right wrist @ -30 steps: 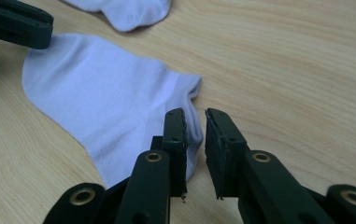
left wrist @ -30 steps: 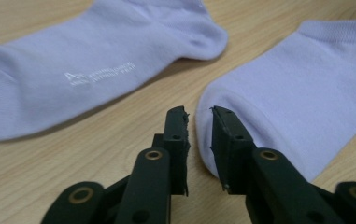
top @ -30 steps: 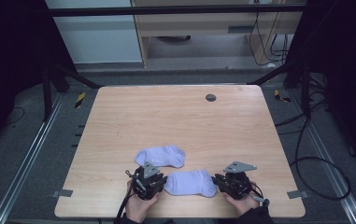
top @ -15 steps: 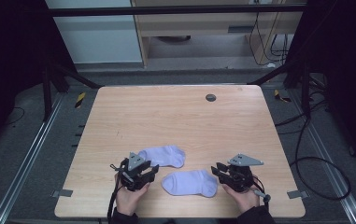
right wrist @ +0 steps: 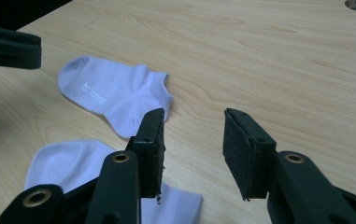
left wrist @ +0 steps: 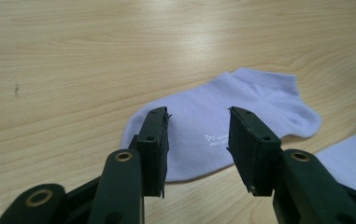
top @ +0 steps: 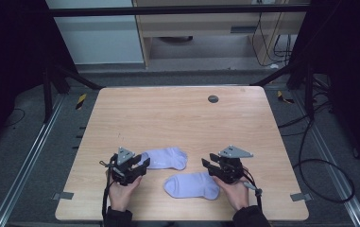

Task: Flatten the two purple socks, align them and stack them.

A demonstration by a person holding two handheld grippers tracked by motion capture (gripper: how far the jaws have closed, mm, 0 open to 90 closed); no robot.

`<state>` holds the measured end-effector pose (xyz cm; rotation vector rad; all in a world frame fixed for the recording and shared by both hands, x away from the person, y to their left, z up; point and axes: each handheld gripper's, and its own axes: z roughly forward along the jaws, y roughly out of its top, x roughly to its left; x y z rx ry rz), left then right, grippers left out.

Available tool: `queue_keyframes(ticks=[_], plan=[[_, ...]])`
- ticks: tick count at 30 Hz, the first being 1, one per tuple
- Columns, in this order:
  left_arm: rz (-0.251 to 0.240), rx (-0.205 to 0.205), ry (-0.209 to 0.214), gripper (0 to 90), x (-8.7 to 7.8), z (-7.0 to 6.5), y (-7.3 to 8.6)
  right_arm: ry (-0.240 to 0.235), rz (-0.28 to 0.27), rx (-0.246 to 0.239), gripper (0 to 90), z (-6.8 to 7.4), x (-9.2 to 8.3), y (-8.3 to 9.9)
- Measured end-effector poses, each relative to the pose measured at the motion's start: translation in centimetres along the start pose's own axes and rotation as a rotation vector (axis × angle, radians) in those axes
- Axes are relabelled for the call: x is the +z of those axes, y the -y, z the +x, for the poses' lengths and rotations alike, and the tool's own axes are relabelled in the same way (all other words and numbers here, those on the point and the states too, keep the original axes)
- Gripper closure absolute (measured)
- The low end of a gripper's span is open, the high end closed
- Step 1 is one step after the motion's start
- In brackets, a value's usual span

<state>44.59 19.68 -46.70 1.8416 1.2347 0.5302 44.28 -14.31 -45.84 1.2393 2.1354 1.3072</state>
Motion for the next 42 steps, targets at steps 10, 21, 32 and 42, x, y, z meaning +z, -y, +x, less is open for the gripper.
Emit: queue_keyframes(ticks=[10, 21, 32, 42], plan=[[0.011, -0.013, -0.03, 56.0, 1.0, 2.0, 0.1, 0.008, 0.019, 0.007, 57.0, 1.0, 3.6, -1.5], [0.062, -0.015, -0.057, 59.2, 2.3, 2.9, 0.5, 0.023, 0.074, -0.001, 58.5, 2.0, 7.0, -2.0], [0.115, -0.01, -0.077, 66.8, 3.4, 3.5, 1.2, 0.038, 0.14, -0.027, 61.0, 2.9, 9.9, -1.5], [0.12, -0.008, -0.07, 77.9, 3.5, 3.6, 1.4, 0.058, 0.173, -0.043, 72.2, 3.0, 11.0, -1.0]])
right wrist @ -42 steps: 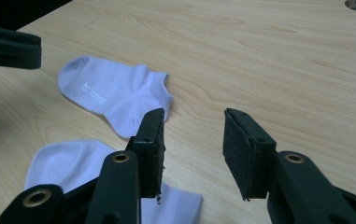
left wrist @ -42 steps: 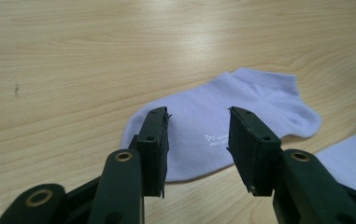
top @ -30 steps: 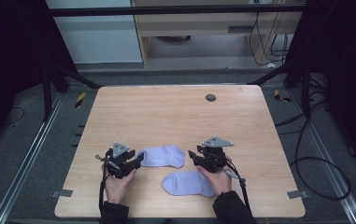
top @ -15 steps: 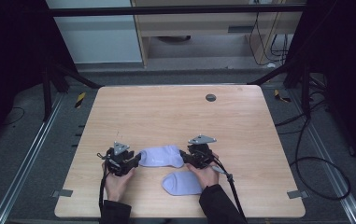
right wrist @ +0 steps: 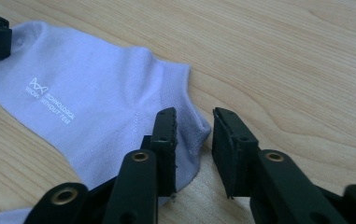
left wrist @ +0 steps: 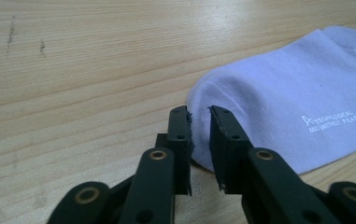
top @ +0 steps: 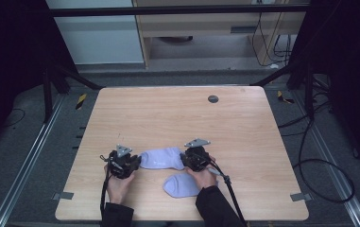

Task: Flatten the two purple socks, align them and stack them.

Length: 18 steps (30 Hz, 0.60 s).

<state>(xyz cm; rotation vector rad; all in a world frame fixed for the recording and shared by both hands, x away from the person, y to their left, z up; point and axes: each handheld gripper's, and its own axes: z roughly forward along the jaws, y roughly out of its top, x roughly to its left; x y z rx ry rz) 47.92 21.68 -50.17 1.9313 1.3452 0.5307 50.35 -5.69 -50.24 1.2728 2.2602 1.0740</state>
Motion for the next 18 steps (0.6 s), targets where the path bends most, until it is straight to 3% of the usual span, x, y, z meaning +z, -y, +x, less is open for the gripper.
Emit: queue_keyframes(ticks=[6, 12, 18], plan=[[-0.003, -0.01, 0.005, 85.4, 0.1, 0.0, 0.0, -0.002, 0.003, 0.01, 85.3, 0.1, -0.1, 0.1], [-0.039, -0.029, 0.014, 86.9, -0.6, 0.0, -0.2, -0.013, -0.025, 0.021, 86.5, 0.1, -0.7, 0.0], [-0.089, -0.02, 0.039, 87.1, -2.0, -0.7, -1.1, -0.025, -0.078, 0.016, 86.7, 0.0, -2.1, -0.6]])
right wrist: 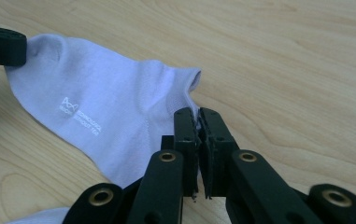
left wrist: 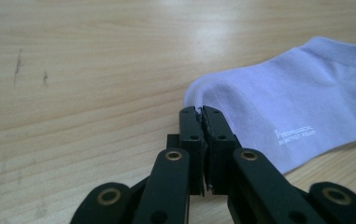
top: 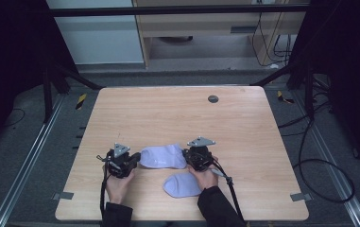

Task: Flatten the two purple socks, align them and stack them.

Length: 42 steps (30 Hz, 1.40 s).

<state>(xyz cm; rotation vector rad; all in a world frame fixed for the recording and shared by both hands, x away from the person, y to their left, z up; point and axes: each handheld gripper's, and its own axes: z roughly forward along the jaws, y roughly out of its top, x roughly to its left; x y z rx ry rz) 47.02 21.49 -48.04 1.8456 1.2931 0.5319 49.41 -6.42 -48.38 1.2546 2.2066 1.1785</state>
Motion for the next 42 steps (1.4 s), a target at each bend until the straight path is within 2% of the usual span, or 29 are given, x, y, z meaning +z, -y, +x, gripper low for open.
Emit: queue_keyframes(ticks=[8, 14, 16, 22, 33, 42], plan=[[-0.022, 0.023, 0.033, 87.1, -1.4, -1.6, -1.2, -0.011, -0.034, -0.001, 86.7, -0.7, -2.6, -0.4], [-0.032, 0.038, 0.082, 87.0, -2.0, -3.3, -1.7, -0.008, -0.031, 0.006, 86.7, -1.7, -5.1, -0.2], [-0.03, 0.056, 0.091, 87.0, -2.2, -3.9, -1.9, -0.006, -0.032, -0.001, 86.7, -2.0, -5.8, 0.0], [-0.028, 0.073, 0.127, 86.9, -2.6, -5.3, -2.1, -0.012, -0.022, 0.003, 86.6, -2.6, -7.8, 0.9], [0.008, 0.112, 0.188, 86.8, -2.8, -7.7, -1.1, -0.028, -0.019, 0.015, 86.6, -3.3, -10.7, 3.0], [0.037, 0.116, 0.212, 86.8, -3.1, -8.4, 0.3, -0.035, -0.013, 0.002, 86.6, -2.9, -11.8, 4.1]])
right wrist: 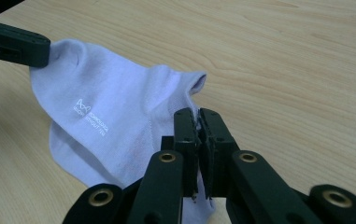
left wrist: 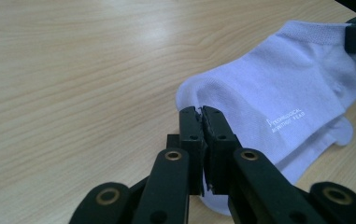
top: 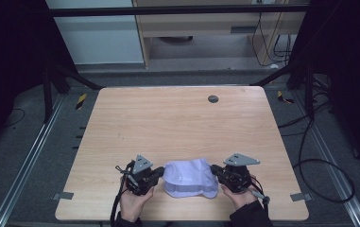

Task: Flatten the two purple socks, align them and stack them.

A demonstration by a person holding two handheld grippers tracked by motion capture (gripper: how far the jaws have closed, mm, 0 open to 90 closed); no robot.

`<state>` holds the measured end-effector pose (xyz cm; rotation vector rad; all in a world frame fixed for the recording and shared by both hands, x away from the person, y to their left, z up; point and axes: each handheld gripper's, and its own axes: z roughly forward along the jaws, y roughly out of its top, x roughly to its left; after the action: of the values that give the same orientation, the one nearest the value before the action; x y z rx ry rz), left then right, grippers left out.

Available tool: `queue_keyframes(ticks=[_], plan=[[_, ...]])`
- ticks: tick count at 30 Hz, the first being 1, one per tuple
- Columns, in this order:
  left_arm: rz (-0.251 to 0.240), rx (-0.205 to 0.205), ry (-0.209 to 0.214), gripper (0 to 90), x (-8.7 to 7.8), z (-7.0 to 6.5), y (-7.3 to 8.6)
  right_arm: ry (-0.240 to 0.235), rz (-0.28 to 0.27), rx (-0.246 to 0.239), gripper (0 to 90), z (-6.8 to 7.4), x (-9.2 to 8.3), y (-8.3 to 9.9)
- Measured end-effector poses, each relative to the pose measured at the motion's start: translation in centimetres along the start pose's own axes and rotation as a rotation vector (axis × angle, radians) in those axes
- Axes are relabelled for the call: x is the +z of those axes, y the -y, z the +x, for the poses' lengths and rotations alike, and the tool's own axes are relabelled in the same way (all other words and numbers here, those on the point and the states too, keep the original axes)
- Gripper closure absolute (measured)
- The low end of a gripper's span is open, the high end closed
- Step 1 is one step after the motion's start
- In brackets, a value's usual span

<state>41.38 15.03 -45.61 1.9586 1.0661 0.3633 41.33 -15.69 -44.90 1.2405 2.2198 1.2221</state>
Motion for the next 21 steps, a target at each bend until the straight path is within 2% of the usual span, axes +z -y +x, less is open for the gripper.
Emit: queue_keyframes(ticks=[14, 21], plan=[[0.043, 0.005, 0.036, 86.8, 1.2, -1.1, 1.5, -0.006, 0.034, 0.003, 86.5, 0.0, -0.5, 1.5], [0.063, 0.003, 0.042, 86.8, 1.5, -1.1, 2.1, -0.005, 0.062, 0.002, 86.5, -0.1, -0.3, 2.0]])
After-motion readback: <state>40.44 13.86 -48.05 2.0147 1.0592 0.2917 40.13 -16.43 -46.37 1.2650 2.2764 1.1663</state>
